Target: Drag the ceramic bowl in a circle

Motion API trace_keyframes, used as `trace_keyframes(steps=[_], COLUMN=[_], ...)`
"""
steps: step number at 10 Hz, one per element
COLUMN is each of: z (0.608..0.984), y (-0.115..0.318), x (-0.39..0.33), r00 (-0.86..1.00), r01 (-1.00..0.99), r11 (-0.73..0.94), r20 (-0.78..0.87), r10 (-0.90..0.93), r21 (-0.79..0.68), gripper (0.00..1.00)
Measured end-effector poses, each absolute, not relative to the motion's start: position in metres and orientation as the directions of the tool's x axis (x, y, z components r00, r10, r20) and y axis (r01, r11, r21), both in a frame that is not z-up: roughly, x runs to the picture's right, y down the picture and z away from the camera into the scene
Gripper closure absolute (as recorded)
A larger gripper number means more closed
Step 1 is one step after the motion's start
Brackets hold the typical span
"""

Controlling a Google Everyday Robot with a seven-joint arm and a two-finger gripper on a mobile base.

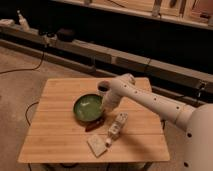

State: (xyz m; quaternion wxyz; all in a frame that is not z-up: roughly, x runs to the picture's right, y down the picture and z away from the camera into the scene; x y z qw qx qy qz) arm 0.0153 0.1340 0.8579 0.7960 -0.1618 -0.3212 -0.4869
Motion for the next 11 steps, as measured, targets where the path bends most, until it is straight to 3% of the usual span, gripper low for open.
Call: trace_keyframes(steps=[3,7,11], z=[0.833,0.795,0.776], y=[0.149,0.186,0.178], x=[0.034,0.103,0.174], r00=[0.341,0.546,0.762], r01=[0.88,0.788,0.597], r11=[0.474,0.59,0.735], r20=[0.656,0.642,0.515], r10=[-0.673,-0.538,-0.393], r21=[0.028,-0.176,-0.322], gripper=[1.0,1.0,1.0])
